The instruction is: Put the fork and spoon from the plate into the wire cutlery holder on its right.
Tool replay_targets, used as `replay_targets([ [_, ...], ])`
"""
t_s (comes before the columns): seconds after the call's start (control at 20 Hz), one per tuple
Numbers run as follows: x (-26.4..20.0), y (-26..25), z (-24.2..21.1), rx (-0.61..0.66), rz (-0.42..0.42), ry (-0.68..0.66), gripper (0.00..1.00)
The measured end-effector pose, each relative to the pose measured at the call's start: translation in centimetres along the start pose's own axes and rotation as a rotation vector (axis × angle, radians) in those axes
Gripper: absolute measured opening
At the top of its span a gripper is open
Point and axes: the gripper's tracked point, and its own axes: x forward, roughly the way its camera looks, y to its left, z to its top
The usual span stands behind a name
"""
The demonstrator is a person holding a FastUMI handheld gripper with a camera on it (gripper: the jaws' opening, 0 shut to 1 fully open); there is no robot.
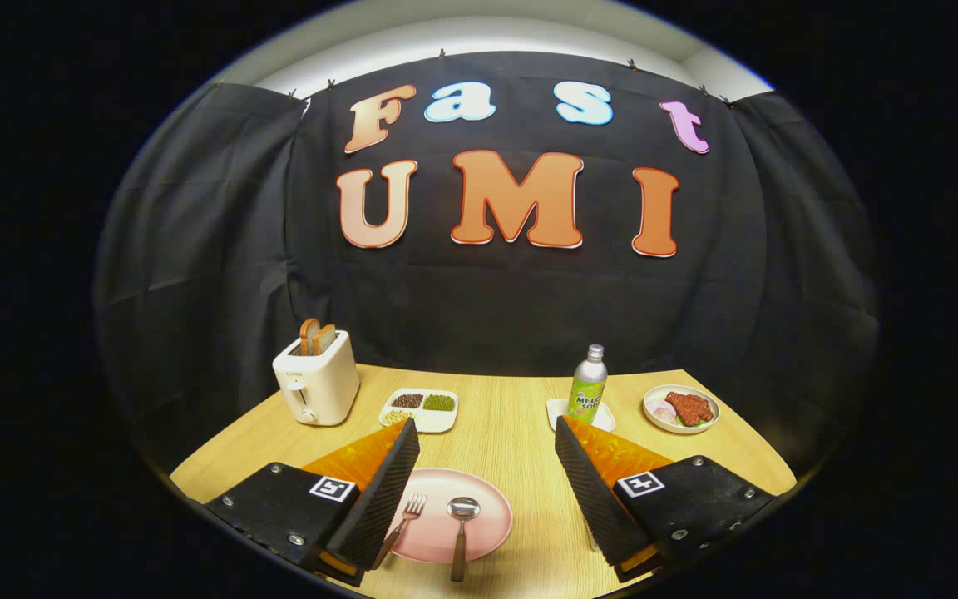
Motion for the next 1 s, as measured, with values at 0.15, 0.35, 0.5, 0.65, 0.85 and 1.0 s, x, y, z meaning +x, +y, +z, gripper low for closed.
replay_targets([
  [0.15, 1.1, 0.4, -2.4, -0.010, 0.019, 0.042, 0.98],
  [0.35, 2.5, 1.4, -6.1, -0.026, 0.044, 0.105, 0.98],
  [0.5, 3.8, 1.7, -9.6, -0.052, 0.053, 0.171, 0.98],
  [0.65, 4.2, 2.3, -12.8, -0.058, 0.072, 0.244, 0.95],
  [0.85, 4.1, 3.2, -15.9, -0.072, 0.088, 0.320, 0.83],
  [1.0, 3.8, 3.4, -17.8, -0.090, 0.090, 0.360, 0.73],
])
